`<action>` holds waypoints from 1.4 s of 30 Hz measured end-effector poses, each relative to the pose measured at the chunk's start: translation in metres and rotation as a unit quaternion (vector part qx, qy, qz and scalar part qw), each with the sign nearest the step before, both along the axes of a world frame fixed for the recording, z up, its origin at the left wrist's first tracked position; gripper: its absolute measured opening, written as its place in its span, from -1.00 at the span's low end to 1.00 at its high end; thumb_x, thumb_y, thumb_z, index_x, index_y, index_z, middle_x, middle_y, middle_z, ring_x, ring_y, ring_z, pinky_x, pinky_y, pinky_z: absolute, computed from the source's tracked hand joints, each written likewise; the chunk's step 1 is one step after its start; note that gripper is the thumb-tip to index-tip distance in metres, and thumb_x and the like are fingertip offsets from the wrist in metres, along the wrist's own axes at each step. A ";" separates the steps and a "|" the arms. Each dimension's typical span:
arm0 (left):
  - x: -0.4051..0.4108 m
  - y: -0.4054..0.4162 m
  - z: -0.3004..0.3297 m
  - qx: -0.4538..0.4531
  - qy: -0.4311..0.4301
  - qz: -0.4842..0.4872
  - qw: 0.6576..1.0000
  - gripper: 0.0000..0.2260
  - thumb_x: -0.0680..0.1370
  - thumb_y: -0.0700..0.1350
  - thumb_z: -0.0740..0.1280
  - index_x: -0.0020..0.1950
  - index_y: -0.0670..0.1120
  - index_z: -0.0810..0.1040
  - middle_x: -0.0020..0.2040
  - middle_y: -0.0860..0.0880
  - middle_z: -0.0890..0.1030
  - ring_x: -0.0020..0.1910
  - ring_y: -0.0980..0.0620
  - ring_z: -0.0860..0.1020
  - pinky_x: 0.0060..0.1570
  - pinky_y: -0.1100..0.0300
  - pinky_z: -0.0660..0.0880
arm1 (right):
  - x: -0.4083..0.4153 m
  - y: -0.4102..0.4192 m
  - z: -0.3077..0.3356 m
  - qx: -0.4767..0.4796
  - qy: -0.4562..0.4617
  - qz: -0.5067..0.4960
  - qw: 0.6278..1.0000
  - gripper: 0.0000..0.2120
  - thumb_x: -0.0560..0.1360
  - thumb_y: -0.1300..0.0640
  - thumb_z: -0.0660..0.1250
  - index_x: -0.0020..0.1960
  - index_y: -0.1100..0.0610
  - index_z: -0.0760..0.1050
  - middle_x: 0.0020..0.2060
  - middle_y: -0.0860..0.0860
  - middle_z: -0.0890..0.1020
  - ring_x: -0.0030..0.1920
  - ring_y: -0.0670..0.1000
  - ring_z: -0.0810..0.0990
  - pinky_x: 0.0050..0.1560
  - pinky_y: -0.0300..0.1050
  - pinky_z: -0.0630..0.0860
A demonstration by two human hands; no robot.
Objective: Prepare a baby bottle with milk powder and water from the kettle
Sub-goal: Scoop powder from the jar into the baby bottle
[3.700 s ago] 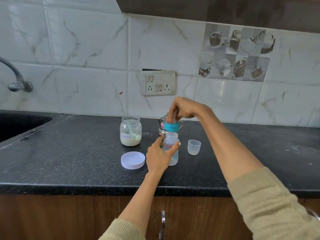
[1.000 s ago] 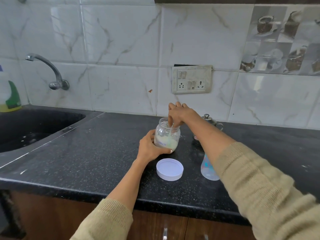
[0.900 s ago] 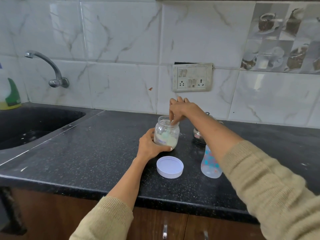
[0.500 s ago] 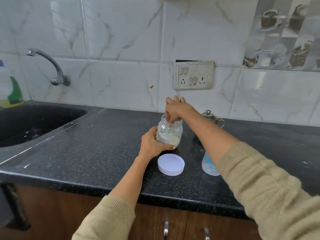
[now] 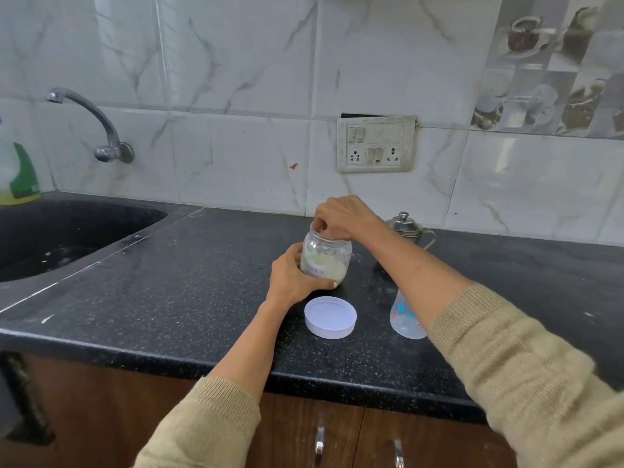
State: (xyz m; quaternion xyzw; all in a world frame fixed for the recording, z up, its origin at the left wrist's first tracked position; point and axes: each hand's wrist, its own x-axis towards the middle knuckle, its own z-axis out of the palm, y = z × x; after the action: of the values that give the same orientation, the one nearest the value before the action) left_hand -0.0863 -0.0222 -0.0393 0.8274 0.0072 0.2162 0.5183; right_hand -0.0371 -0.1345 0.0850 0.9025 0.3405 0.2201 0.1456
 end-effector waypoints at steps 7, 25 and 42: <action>0.002 0.001 -0.001 -0.016 0.017 0.014 1.000 -0.18 0.08 0.10 0.62 0.27 -0.01 0.40 0.05 0.04 0.55 -0.05 0.08 0.52 -0.12 0.25 0.43 | 0.005 -0.012 0.000 0.277 0.274 0.008 0.921 -0.83 0.39 0.08 0.42 -0.03 0.00 0.69 -0.21 -0.09 0.66 -0.25 -0.12 0.52 -0.30 -0.26 0.39; -0.002 -0.001 -0.003 -0.030 0.018 0.012 0.999 -0.19 0.06 0.09 0.62 0.24 0.01 0.42 -0.03 0.12 0.54 -0.10 0.14 0.53 -0.20 0.34 0.39 | -0.003 -0.045 0.003 0.414 0.294 -0.054 0.860 -0.92 0.37 0.20 0.36 -0.21 0.08 0.63 -0.21 0.01 0.65 -0.34 -0.14 0.44 -0.39 -0.27 0.32; -0.006 -0.003 0.004 -0.003 0.055 0.003 0.998 -0.13 0.15 0.08 0.60 0.36 -0.09 0.31 0.29 -0.06 0.49 0.11 0.03 0.50 -0.02 0.24 0.46 | -0.008 -0.062 -0.002 0.621 0.380 -0.130 0.674 -0.88 0.43 0.32 0.37 -0.07 0.37 0.57 -0.33 0.11 0.63 -0.43 -0.08 0.48 -0.40 -0.26 0.48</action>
State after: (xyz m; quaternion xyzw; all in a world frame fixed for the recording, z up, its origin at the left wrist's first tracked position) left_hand -0.0925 -0.0257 -0.0355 0.8363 0.0389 0.1718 0.5192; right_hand -0.0449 -0.1968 0.0829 0.8262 0.0302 -0.0021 -0.5625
